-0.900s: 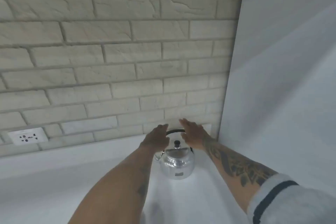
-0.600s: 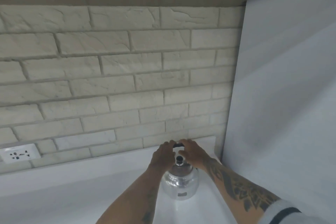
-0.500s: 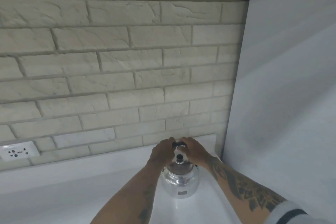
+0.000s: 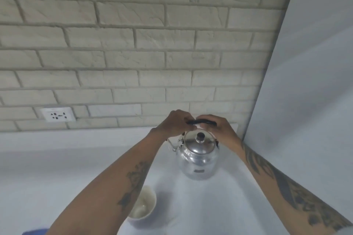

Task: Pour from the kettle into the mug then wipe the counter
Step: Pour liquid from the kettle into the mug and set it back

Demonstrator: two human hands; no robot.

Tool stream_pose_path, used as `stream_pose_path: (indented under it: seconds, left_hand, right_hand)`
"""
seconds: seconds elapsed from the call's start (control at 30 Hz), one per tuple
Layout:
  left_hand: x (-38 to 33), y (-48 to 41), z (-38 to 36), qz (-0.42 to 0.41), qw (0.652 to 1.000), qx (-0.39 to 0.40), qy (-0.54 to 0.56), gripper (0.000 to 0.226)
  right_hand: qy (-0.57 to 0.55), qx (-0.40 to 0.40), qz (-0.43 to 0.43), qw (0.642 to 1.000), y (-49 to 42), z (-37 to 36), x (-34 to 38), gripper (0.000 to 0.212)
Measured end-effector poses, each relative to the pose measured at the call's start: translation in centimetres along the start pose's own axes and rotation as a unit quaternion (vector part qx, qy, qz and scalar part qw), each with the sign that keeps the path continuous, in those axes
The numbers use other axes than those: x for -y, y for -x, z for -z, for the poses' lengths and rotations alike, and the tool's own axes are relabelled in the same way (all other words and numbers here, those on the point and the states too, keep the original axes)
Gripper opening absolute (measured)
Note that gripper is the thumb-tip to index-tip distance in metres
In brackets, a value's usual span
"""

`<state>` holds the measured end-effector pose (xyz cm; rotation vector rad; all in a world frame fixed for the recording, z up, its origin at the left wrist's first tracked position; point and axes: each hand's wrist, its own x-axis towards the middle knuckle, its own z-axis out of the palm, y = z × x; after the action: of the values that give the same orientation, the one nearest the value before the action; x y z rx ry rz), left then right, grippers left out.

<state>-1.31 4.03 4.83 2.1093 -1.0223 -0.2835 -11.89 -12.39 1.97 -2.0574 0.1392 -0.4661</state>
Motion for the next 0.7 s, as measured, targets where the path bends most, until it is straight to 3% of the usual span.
stream_pose_path:
  seconds: [0.13, 0.33, 0.47, 0.57, 0.63, 0.7]
  left_hand:
    - [-0.3, 3.8, 1.7, 0.012, 0.999, -0.020, 0.032, 0.012]
    - [2.9, 10.0, 3.3, 0.045, 0.997, -0.024, 0.064, 0.028]
    - [6.0, 15.3, 3.4, 0.073, 0.997, 0.006, 0.022, 0.061]
    - [8.5, 18.3, 2.8, 0.115, 0.990, 0.074, -0.042, 0.093]
    - [9.8, 19.7, 2.3, 0.156, 0.980, 0.125, -0.002, 0.107]
    - [10.8, 20.6, 1.8, 0.158, 0.976, 0.146, -0.041, 0.114]
  right_hand:
    - [-0.014, 0.026, 0.028, 0.999, 1.5, -0.4, 2.9, 0.026]
    - [-0.010, 0.066, 0.059, 0.996, 3.5, -1.7, 5.7, 0.025]
    - [0.033, 0.088, 0.076, 0.993, 4.4, -2.2, 7.2, 0.025]
    - [0.067, 0.106, 0.079, 0.989, 5.2, -2.5, 8.3, 0.024]
    - [0.085, 0.119, 0.071, 0.987, 5.7, -2.9, 8.9, 0.024]
    - [0.114, 0.128, 0.068, 0.983, 6.1, -3.4, 9.4, 0.023]
